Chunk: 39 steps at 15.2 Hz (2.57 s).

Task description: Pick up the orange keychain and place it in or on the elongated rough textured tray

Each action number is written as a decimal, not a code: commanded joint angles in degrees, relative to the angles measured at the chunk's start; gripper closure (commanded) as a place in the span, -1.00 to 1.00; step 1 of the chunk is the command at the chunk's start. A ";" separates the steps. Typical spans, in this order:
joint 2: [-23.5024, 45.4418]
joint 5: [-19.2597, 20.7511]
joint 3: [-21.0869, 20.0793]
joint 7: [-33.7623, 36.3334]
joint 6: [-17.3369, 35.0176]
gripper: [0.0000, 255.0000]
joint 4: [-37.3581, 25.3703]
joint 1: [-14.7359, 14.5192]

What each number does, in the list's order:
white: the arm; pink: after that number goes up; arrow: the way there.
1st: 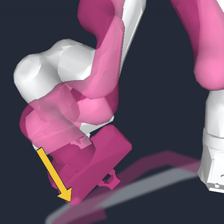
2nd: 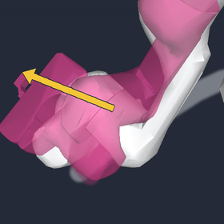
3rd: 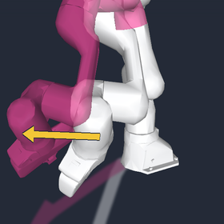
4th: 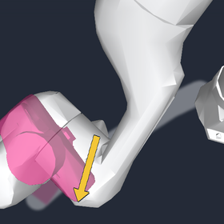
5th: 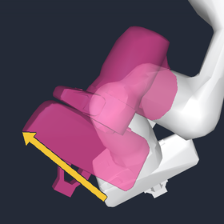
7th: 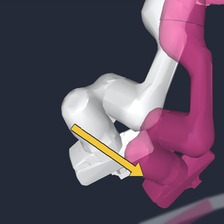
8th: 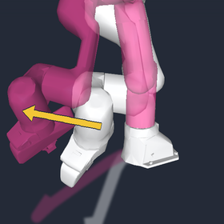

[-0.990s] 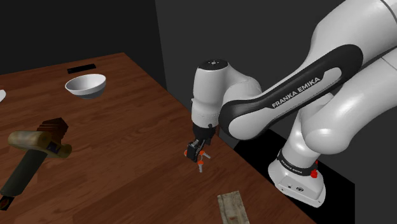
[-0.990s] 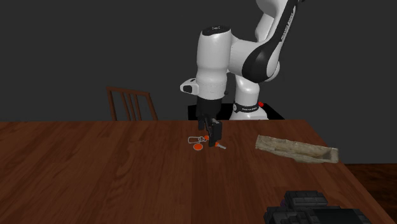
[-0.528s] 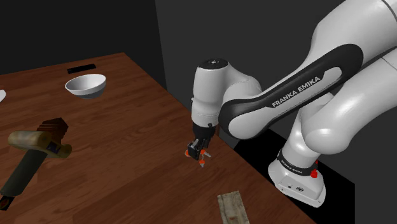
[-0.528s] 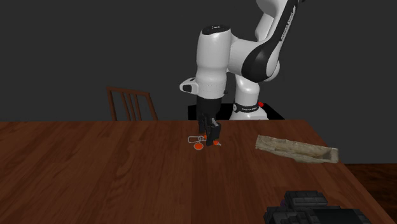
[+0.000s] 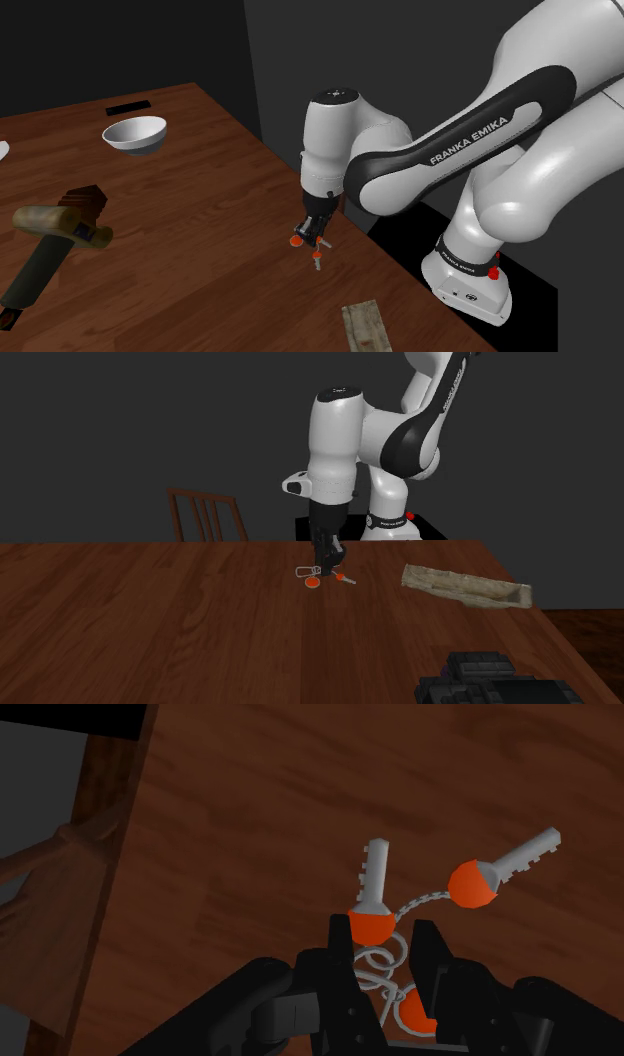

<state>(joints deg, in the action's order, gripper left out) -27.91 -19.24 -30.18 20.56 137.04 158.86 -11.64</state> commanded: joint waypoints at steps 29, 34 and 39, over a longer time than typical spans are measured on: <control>-17.58 -3.07 -0.58 8.61 -25.33 1.00 -8.83 -7.01; -20.68 -6.99 -5.51 15.58 -28.01 1.00 -9.60 -11.41; -21.90 -10.59 -10.97 22.81 -30.07 1.00 -12.12 -14.75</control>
<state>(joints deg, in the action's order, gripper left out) -49.77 -28.91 -39.62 41.43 107.34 147.53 -25.70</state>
